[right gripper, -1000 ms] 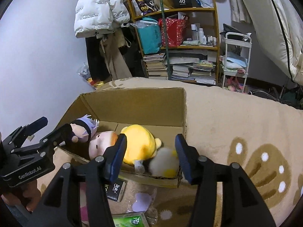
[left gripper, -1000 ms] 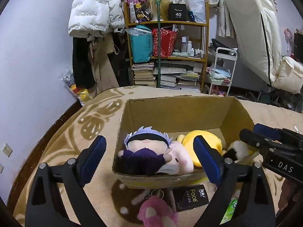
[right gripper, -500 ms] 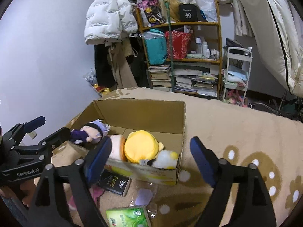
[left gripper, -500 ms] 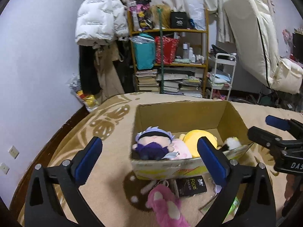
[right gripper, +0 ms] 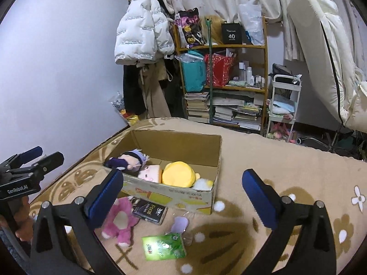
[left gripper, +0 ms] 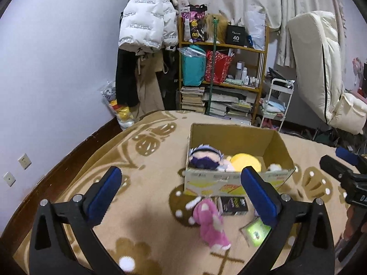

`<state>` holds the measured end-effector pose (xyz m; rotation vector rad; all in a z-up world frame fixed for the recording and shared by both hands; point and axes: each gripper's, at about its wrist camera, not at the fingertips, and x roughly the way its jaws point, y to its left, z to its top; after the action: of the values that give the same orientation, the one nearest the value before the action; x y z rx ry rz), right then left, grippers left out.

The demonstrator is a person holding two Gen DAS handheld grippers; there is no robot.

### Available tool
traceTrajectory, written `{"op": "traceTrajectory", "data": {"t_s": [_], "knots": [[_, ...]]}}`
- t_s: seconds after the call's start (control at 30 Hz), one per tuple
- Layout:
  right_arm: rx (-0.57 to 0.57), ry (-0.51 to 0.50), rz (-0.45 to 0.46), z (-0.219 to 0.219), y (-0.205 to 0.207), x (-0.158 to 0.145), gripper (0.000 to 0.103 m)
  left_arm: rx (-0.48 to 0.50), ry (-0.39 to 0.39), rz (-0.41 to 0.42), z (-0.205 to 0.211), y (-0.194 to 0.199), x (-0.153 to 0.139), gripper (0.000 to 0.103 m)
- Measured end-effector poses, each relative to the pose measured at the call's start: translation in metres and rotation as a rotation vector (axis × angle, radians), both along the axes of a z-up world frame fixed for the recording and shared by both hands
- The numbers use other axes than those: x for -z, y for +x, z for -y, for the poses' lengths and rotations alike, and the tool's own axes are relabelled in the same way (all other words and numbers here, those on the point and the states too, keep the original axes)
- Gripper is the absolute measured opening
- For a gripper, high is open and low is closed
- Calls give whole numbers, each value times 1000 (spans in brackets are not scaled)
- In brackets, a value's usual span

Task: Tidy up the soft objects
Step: 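Raise both open tools away from the box, then lower the left tool to the pink plush while the right tool approaches the green tissue pack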

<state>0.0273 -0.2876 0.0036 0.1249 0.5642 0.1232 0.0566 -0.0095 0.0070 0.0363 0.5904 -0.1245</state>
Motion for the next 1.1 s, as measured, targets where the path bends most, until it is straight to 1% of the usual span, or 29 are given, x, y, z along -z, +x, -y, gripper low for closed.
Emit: {"op": "traceTrajectory", "data": {"t_s": [0.17, 0.3, 0.4, 0.53, 0.73, 0.97, 1.1], "knots": [[-16, 8, -14, -5, -21, -1, 103, 12, -12, -65, -3, -9, 5, 102], [-34, 2, -33, -10, -32, 2, 103, 15, -46, -132, -8, -3, 14, 102], [-25, 9, -49, -10, -34, 5, 103, 16, -58, -185, -9, 4, 25, 102], [2, 44, -101, -6, -28, 16, 103, 7, -57, -247, -8, 16, 40, 102], [25, 21, -144, -5, -18, 31, 103, 37, -67, -373, -3, 38, 65, 102], [36, 55, -211, -5, -2, 49, 103, 61, -21, -423, 11, 58, 82, 102], [27, 41, -241, -13, 6, 59, 103, 52, -12, -453, 17, 68, 92, 102]]}}
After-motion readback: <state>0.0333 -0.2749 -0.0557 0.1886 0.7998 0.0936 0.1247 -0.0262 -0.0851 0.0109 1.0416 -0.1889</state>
